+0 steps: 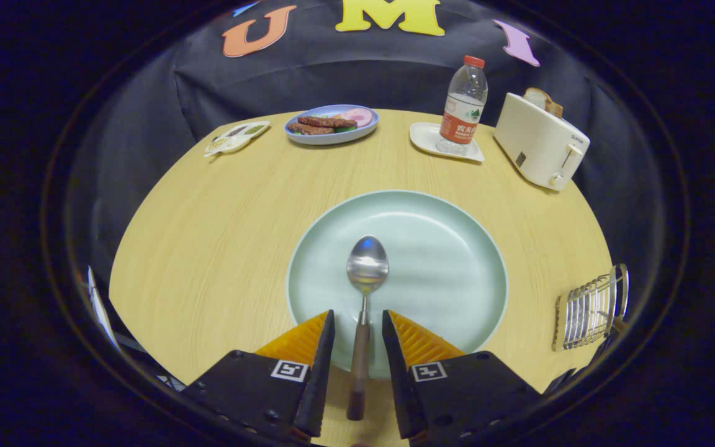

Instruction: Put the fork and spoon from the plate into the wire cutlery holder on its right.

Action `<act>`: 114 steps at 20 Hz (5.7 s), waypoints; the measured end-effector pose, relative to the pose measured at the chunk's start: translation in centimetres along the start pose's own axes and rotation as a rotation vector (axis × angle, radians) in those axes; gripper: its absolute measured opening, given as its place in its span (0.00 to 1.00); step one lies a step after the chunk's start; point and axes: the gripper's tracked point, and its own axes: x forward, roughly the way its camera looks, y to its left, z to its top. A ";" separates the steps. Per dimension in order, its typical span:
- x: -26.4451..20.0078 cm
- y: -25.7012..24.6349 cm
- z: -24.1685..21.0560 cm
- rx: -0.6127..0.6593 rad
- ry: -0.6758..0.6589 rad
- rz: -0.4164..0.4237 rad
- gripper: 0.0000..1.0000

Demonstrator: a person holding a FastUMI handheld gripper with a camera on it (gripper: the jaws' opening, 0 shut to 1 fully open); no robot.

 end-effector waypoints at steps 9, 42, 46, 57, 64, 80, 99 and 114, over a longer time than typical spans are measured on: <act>0.0 -1.6 -0.4 0.055 0.038 -0.030 0.01; -19.3 -25.0 2.2 0.147 0.290 -0.010 0.00; -18.9 -25.7 1.0 0.165 0.405 0.007 0.01; -17.0 -27.0 -1.6 0.286 0.600 -0.024 0.00; -15.8 -27.0 -1.0 0.323 0.612 -0.026 0.11; -19.6 -24.2 11.2 0.122 -0.072 -0.032 0.97; -37.4 -22.4 13.7 0.102 -0.954 -0.164 0.97; -38.5 -23.4 12.8 0.123 -0.979 -0.175 0.97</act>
